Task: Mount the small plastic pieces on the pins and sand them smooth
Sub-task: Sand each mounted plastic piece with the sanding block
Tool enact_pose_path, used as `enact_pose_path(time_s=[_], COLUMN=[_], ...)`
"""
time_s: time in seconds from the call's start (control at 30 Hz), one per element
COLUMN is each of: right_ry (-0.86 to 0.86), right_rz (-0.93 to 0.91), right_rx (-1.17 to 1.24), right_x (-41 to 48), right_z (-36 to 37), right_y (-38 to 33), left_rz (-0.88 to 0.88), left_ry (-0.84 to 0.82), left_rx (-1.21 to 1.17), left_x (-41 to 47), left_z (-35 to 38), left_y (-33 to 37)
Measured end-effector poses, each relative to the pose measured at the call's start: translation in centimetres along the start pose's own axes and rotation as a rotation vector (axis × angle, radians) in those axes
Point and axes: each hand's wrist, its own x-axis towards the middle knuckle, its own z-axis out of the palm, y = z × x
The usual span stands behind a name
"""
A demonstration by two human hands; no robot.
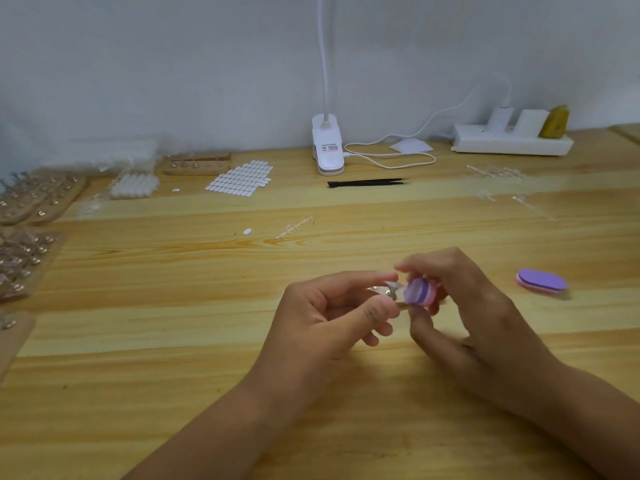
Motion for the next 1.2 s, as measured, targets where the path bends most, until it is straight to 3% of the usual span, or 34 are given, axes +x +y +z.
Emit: enact_pose_path(time_s=[0.13,0.3,0.53,0.7,0.93,1.07,1.2], right_ry=[0.046,0.147,0.177,0.215,0.217,0.314,0.224], right_rz=[-0.059,0.038,-0.197,-0.143,-0.213,-0.157,-0.231], right_rx=[-0.024,0.057,-0.091,-0.107,-0.137,-0.124,-0.13], right_x=[0.0,-0.1,0.2,0.4,0.2,0.3,0.0], right_z=[0.3,-0.2,0.0,-0.3,-0.1,-0.3,0.2], right_y=[0.1,0.0,-0.3,0.5,0.2,0.0,-0.4], left_rz=[0.029,0.091,0.176,0.174,0.22,0.217,0.251], left_ry=[0.016,0.078,0.079,0.081,0.065,0.083,0.06], left_rx=[0.008,0.039,0.047,-0.004,0.087,0.083,0.153], left_x=[0.0,-0.1,-0.5,-0.4,-0.6,-0.5,-0.7], left_z=[0.1,0.2,0.4,0.6,0.6,0.6,0.7], left_y=[-0.2,0.0,0.2,0.4,0.5,0.6,0.5])
